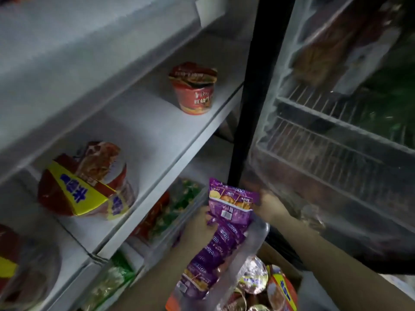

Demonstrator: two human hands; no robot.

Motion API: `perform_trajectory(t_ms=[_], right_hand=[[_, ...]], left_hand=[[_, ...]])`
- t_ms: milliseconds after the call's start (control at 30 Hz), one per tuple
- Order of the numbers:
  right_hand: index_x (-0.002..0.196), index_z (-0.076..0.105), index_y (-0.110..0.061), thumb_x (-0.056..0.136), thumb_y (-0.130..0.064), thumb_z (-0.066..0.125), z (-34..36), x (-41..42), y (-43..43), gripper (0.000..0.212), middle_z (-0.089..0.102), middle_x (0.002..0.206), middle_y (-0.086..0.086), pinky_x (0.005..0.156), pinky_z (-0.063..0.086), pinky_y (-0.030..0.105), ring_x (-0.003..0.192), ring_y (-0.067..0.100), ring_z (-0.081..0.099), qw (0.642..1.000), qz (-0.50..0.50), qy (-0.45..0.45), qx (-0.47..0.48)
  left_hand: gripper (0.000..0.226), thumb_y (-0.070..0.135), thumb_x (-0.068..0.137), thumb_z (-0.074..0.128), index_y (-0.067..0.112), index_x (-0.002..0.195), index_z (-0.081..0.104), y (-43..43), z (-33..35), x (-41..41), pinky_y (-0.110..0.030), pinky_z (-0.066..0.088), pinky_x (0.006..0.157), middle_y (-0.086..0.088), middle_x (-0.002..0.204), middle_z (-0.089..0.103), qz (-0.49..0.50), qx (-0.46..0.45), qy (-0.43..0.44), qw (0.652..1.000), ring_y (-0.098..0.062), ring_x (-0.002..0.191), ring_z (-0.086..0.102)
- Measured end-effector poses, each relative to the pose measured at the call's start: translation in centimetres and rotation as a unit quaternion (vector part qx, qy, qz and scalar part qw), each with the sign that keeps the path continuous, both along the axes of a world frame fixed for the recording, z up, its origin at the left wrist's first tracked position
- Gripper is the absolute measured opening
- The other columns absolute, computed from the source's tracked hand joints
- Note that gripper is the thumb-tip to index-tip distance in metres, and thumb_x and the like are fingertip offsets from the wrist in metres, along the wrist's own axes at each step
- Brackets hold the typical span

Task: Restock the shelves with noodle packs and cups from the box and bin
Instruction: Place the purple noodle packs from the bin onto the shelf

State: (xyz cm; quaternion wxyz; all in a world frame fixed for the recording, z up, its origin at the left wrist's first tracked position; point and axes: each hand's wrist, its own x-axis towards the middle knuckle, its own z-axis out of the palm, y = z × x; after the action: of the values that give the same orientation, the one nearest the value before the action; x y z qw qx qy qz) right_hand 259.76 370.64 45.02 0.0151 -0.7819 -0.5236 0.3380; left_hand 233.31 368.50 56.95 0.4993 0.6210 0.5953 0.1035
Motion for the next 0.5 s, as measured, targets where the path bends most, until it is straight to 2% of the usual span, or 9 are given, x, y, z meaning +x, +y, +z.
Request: perform_trajectory(t_ms=[100,167,233,333,433,500], right_hand=[[0.149,0.031,-0.034,0.081,-0.052,0.063,1.9,-2.0,0.6,0.078,0.042,0.151,0.003,0.101,0.047,0.043,0.128,0.03,0.051,1.0,-0.004,-0.018,-0.011],[0.152,0.022,-0.035,0.086,-0.043,0.064,2.7,-3.2,1.3,0.078,0.041,0.151,0.005,0.104,0.045,0.046,0.131,0.032,0.047,0.999,-0.011,-0.046,-0.013],[0.149,0.032,-0.022,0.091,-0.039,0.061,3.1,-4.2,1.6,0.067,0.046,0.139,0.013,0.102,0.043,0.045,0.127,0.035,0.045,0.994,-0.003,-0.107,-0.022],[0.124,0.057,-0.009,0.092,-0.029,0.058,4.0,-6.0,0.9,0.038,0.057,0.124,0.015,0.093,0.047,0.041,0.118,0.035,0.052,0.987,0.015,-0.159,-0.013],[0.106,0.067,-0.011,0.085,-0.03,0.062,5.9,-8.0,-0.3,0.028,0.069,0.1,0.01,0.077,0.053,0.033,0.093,0.027,0.065,0.999,0.001,-0.049,-0.022],[0.094,0.07,-0.011,0.083,-0.029,0.062,7.8,-9.9,-1.1,0.023,0.071,0.09,0.009,0.072,0.053,0.03,0.084,0.025,0.067,1.0,0.021,0.008,-0.02]], left_hand=[[0.039,0.016,0.098,0.056,0.006,0.136,0.048,-0.6,-4.4,-1.2,-0.029,0.049,0.076,-0.006,0.117,0.064,-0.043,-0.036,0.072,0.996,-0.022,0.095,0.063],[0.042,0.018,0.098,0.057,0.008,0.138,0.046,-0.8,-6.5,-2.2,-0.026,0.047,0.081,-0.006,0.123,0.064,-0.046,-0.046,0.093,0.994,-0.019,0.104,0.062],[0.048,0.02,0.097,0.059,0.01,0.141,0.043,-1.0,-8.1,-2.9,-0.025,0.048,0.081,-0.004,0.125,0.064,-0.049,-0.048,0.105,0.992,-0.015,0.104,0.063],[0.055,0.024,0.096,0.059,0.009,0.146,0.039,-1.8,-9.3,-3.3,-0.034,0.052,0.086,-0.005,0.122,0.066,-0.069,-0.057,0.114,0.989,-0.017,0.097,0.065],[0.071,0.035,0.092,0.066,0.014,0.151,0.031,-3.0,-8.7,-3.1,-0.029,0.047,0.099,-0.005,0.136,0.058,-0.079,-0.056,0.096,0.991,-0.016,0.119,0.058],[0.073,0.035,0.085,0.075,0.031,0.145,0.034,-3.5,-6.8,-2.5,-0.02,0.041,0.1,0.013,0.139,0.051,-0.058,-0.041,0.028,0.997,-0.006,0.127,0.05]])
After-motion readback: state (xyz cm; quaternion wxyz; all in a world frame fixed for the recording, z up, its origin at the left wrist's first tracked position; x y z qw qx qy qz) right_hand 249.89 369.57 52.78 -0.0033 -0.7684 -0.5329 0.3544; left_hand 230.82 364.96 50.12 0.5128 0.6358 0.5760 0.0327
